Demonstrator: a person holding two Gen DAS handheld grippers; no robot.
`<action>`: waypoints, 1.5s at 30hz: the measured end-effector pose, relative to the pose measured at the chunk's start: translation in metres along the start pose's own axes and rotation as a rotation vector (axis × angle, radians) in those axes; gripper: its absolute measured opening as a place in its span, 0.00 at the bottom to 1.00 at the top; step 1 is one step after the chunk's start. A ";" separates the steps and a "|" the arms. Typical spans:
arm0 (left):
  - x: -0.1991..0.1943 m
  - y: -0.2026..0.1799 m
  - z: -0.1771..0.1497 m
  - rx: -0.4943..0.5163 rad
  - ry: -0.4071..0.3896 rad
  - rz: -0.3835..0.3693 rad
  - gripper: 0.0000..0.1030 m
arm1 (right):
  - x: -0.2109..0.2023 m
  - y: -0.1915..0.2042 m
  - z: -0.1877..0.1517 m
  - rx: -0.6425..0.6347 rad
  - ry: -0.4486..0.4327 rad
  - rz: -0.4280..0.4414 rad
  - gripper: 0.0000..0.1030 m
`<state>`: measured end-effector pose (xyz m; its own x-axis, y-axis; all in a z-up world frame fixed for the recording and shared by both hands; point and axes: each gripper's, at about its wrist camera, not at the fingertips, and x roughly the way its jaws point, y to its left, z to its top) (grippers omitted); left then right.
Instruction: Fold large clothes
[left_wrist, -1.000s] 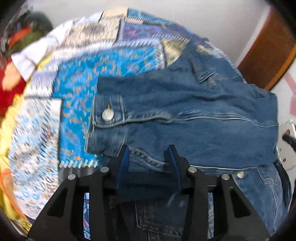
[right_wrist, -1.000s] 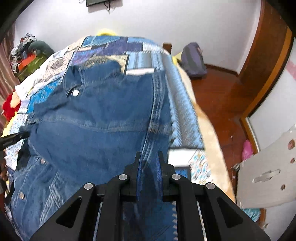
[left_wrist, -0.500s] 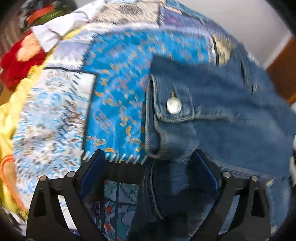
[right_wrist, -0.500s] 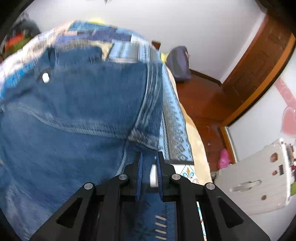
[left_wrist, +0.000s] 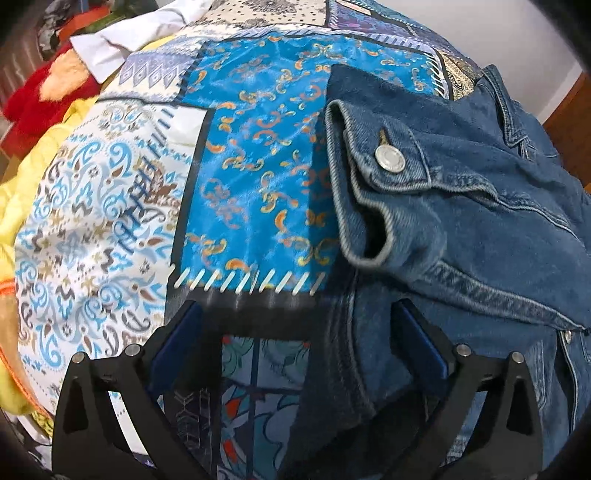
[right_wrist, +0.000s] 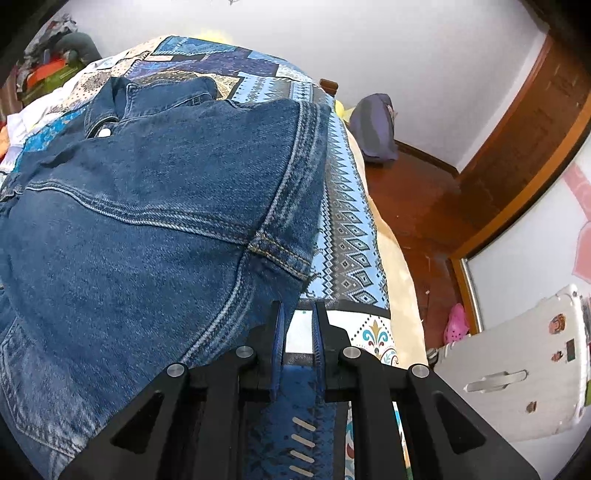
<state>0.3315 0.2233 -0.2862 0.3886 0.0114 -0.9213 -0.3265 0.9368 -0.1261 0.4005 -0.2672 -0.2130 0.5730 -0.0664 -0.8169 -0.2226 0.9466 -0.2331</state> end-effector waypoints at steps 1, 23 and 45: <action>-0.002 0.003 -0.004 -0.005 0.003 -0.001 1.00 | 0.000 -0.001 -0.003 -0.006 0.000 -0.001 0.10; -0.128 -0.012 -0.050 0.180 -0.094 -0.050 0.92 | -0.099 -0.009 -0.044 0.223 0.043 0.385 0.82; -0.094 0.008 -0.140 0.010 0.126 -0.254 0.16 | -0.108 0.016 -0.108 0.310 0.129 0.453 0.20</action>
<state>0.1715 0.1803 -0.2521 0.3468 -0.2669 -0.8992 -0.2232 0.9076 -0.3555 0.2502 -0.2788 -0.1854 0.3684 0.3490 -0.8616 -0.1705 0.9365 0.3065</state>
